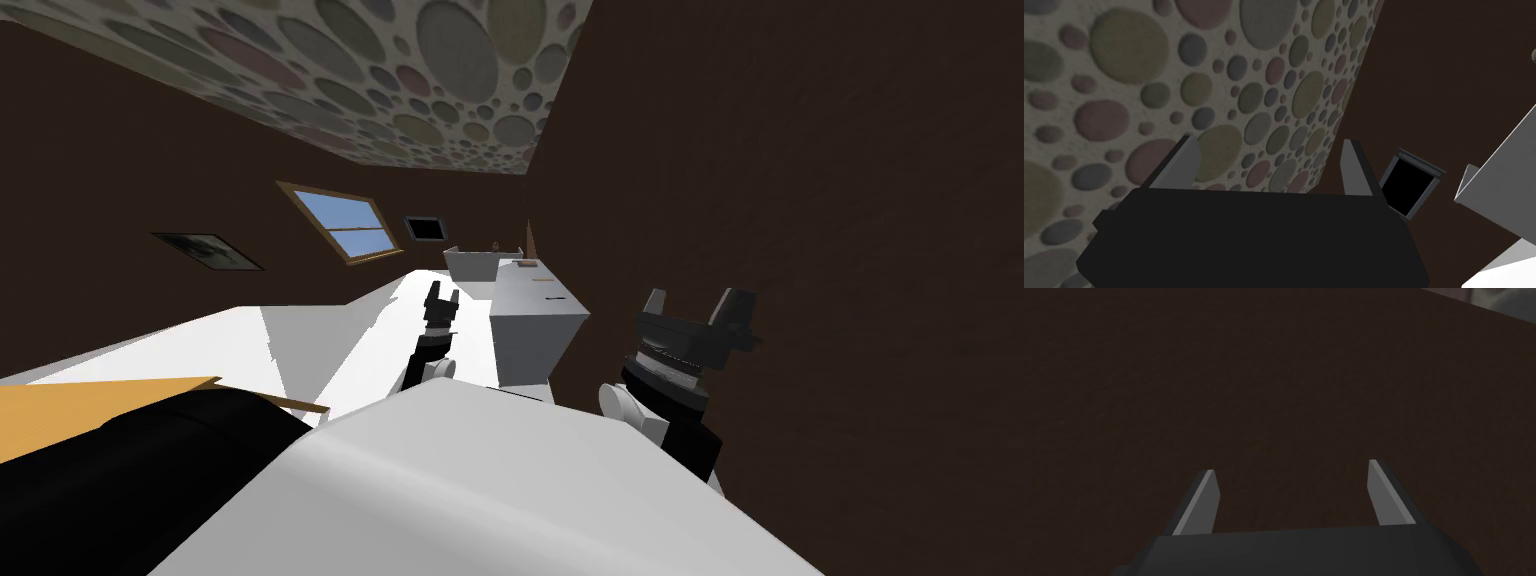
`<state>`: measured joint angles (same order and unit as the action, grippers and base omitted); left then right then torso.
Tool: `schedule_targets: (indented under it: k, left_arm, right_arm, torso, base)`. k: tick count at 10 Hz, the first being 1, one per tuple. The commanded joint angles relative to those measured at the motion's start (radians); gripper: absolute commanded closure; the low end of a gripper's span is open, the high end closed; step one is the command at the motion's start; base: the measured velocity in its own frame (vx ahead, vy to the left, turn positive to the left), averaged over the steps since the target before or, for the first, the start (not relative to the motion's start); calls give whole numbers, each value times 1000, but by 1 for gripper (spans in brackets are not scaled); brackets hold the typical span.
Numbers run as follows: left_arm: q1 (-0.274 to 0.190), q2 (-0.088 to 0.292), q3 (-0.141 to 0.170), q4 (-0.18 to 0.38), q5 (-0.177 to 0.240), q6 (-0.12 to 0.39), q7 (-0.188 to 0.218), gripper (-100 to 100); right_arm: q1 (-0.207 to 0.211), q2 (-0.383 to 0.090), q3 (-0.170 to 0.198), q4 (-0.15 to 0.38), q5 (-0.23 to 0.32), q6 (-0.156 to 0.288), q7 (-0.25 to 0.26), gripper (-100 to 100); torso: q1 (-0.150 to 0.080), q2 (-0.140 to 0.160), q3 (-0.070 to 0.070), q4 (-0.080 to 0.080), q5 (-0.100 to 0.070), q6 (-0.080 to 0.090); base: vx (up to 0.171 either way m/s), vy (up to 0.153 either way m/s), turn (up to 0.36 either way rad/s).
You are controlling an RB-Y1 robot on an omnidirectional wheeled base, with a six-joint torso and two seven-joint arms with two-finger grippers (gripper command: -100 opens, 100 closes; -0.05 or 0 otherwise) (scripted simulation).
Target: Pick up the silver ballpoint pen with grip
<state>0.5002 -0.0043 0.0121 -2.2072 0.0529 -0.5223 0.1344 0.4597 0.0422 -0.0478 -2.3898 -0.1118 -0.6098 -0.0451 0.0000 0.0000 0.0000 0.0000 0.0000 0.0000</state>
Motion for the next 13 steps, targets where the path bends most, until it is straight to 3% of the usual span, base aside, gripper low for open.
schedule_targets:
  k: [1,8,13]
  left_arm:
    - [0,0,0,0,0,0,0,0]
    - [0,0,0,0,0,0,0,0]
    - [0,0,0,0,0,0,0,0]
  right_arm:
    - [-6,-39,1,2,10,-4,6,-100]
    - [-46,-224,3,45,91,-35,52,-100]
    - [-75,-355,3,111,166,-69,95,-100]
  torso:
    - [0,0,0,0,0,0]
    - [-1,7,4,2,0,0]
    - [-2,5,3,1,0,0]
  base:
    - [-31,-13,38]
    - [-96,-21,80]
    - [-89,-12,97]
